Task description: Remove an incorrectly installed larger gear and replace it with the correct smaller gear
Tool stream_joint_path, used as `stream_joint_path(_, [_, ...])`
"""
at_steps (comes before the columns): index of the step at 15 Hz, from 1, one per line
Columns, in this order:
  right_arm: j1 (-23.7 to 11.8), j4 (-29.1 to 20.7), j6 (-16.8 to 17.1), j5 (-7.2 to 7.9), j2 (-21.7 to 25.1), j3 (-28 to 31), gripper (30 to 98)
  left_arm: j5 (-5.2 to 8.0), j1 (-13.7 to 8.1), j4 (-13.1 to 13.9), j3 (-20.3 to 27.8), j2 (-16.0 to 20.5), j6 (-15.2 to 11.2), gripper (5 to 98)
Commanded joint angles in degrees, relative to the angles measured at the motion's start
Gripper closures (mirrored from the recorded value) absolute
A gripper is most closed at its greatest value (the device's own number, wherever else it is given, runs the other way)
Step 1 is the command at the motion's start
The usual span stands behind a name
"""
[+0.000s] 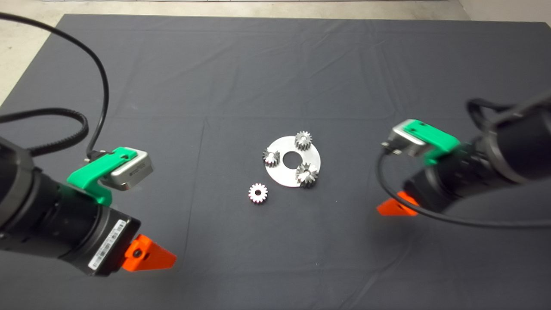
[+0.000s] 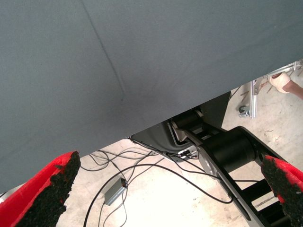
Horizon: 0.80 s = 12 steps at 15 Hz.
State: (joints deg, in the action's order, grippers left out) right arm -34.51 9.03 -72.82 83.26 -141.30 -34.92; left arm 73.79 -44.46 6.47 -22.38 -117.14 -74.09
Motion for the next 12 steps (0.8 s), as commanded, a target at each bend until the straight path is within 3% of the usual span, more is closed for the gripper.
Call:
stream_joint_path(1, [2.90, 10.00, 3.75, -0.64, -8.46, -5.96, 31.6, 0.04, -0.79, 1.00, 0.51, 0.46, -0.09, 5.5])
stream_joint_path(6, [12.03, 19.64, 6.94, -0.47, -14.62, -11.81, 31.6, 0.04, -0.72, 1.00, 0.60, 0.37, -0.09, 5.5])
stream_joint_path(8, [14.98, 23.55, 7.43, -0.47, -14.94, -14.09, 31.6, 0.04, -0.72, 1.00, 0.69, 0.37, -0.09, 5.5])
stream_joint_path(12, [15.26, 26.05, 7.43, -0.29, -14.87, -16.92, 31.6, 0.04, -0.72, 1.00, 0.69, 0.46, -0.09, 5.5])
